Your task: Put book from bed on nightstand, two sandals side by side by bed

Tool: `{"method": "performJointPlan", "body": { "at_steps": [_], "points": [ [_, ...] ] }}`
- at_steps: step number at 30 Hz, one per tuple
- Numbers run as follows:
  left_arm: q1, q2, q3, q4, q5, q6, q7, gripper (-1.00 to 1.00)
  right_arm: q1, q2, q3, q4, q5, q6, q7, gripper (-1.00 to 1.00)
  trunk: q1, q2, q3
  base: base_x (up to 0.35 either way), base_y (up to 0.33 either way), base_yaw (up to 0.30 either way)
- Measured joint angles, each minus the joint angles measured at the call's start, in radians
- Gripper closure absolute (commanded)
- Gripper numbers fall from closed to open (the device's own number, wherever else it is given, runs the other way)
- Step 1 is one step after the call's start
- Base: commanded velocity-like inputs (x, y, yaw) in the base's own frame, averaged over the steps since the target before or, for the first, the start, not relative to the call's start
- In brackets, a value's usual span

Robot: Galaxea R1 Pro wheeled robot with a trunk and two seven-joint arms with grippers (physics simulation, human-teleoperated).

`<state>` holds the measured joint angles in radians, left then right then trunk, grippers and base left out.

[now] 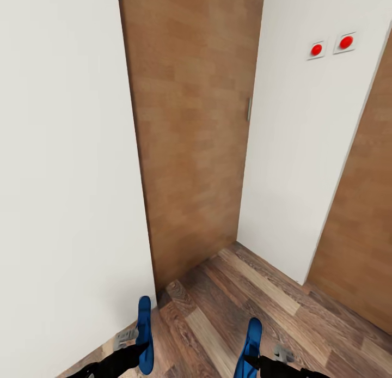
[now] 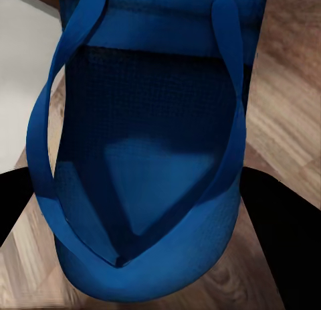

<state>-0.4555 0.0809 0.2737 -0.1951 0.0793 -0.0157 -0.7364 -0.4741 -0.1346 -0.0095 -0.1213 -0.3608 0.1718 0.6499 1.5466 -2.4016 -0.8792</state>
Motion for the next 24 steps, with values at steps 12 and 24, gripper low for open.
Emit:
{"method": "performJointPlan", "body": {
  "at_steps": [12, 24],
  "points": [
    [0.0, 0.0, 0.0, 0.0, -0.001, 0.0, 0.0, 1.0, 0.0, 0.0, 0.001, 0.0, 0.0, 0.0, 0.0, 1.0, 0.0, 0.0, 0.0, 0.0, 0.0, 0.292],
    [0.0, 0.0, 0.0, 0.0, -0.001, 0.0, 0.0, 1.0, 0.0, 0.0, 0.001, 0.0, 0.001, 0.0, 0.0, 1.0, 0.0, 0.0, 0.0, 0.0, 0.0, 0.292]
  ]
}}
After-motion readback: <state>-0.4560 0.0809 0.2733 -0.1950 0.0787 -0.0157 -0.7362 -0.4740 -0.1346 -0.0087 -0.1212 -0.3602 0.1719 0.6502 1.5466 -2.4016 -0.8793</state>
